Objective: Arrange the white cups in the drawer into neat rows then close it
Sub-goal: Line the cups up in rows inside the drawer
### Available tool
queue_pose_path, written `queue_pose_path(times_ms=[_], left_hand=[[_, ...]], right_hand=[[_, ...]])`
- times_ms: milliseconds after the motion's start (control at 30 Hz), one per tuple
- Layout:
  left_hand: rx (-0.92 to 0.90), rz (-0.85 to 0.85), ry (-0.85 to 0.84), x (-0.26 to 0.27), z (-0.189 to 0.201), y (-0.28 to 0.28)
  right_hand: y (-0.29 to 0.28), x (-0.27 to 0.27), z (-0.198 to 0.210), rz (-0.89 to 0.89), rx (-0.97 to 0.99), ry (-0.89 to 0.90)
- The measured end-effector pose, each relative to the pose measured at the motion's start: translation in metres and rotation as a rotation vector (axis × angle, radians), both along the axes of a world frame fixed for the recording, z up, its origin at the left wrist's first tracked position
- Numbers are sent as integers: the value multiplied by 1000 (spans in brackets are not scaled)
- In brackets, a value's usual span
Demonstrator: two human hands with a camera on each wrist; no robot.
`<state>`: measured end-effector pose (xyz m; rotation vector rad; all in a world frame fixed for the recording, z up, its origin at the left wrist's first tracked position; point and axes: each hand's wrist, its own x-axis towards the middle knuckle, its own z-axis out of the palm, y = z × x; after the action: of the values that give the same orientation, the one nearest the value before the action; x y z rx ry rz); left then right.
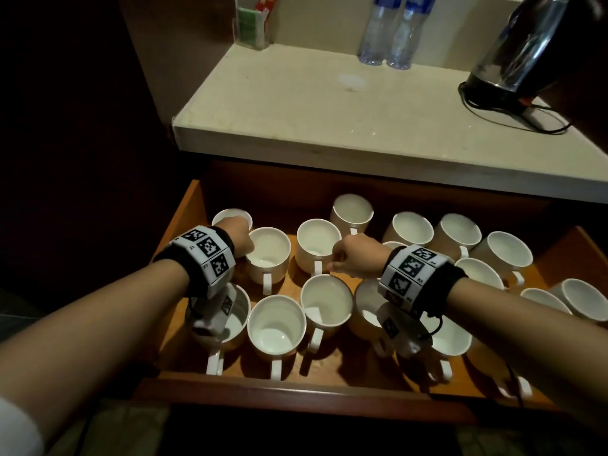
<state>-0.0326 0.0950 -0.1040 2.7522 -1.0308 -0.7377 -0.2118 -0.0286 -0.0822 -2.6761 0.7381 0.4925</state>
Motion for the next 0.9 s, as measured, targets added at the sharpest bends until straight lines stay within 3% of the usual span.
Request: queue_pose_path(times_ms=[133, 233, 367, 500, 600, 733, 900], left_hand=[[1, 22, 27, 1, 0, 1], [33, -18, -50, 1, 5, 3], [-87, -5, -165, -6, 26, 0], [-170, -49, 54, -32, 38, -13], [-88, -170, 192, -57, 35, -22], [41, -330, 192, -78, 22, -30], [91, -365, 127, -78, 15, -36]], right_hand=[[-1, -6, -2, -30, 12, -14], [-3, -9, 0, -49, 7, -9], [-4, -16, 2, -54, 37, 19], [-2, -22, -3, -12, 4, 82], [1, -26, -6, 11, -14, 100], [5, -27, -11, 0, -22, 82], [4, -26, -13, -19, -17, 31]])
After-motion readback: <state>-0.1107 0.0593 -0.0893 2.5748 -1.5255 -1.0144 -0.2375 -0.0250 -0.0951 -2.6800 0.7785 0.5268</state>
